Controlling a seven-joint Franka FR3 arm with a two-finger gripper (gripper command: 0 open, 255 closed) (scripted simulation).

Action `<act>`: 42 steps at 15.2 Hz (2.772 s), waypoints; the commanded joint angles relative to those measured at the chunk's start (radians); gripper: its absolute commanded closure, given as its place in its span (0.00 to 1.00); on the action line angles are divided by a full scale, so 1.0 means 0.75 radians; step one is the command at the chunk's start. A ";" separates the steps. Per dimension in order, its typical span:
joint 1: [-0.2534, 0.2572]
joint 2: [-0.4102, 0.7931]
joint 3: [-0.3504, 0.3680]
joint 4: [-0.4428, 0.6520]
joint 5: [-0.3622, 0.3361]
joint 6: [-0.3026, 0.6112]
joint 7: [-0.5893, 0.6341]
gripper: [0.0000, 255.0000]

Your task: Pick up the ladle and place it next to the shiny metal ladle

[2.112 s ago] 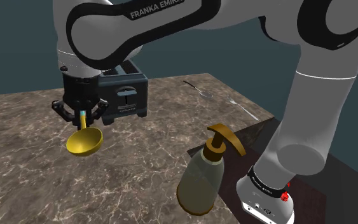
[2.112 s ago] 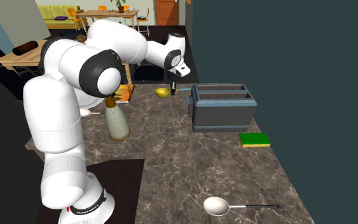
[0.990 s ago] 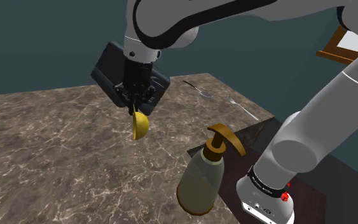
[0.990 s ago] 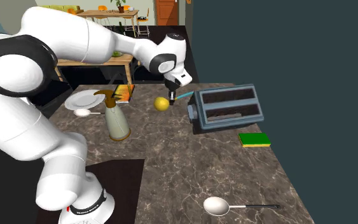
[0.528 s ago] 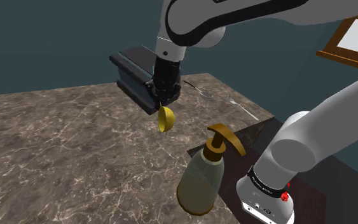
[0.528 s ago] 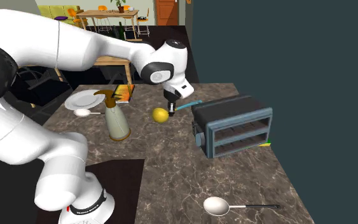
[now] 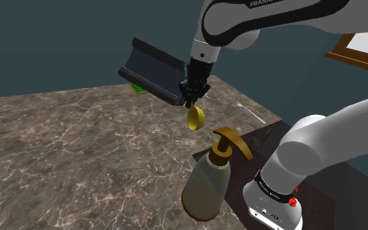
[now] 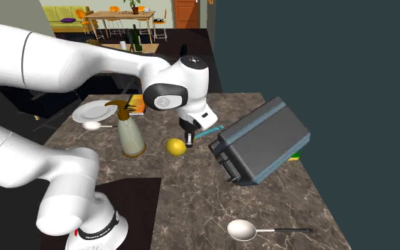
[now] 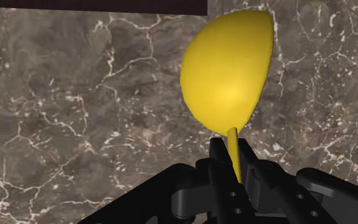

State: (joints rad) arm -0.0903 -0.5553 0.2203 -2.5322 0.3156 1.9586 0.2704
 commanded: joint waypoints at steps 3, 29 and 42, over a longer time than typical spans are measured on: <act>-0.059 -0.077 -0.112 -0.054 -0.063 -0.057 -0.125 1.00; -0.350 -0.057 -0.595 -0.192 -0.410 0.021 -0.679 1.00; -0.340 0.074 -0.625 -0.324 -0.400 0.280 -0.719 1.00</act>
State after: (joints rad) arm -0.3469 -0.5064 -0.2489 -2.7658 0.0143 2.1628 -0.2692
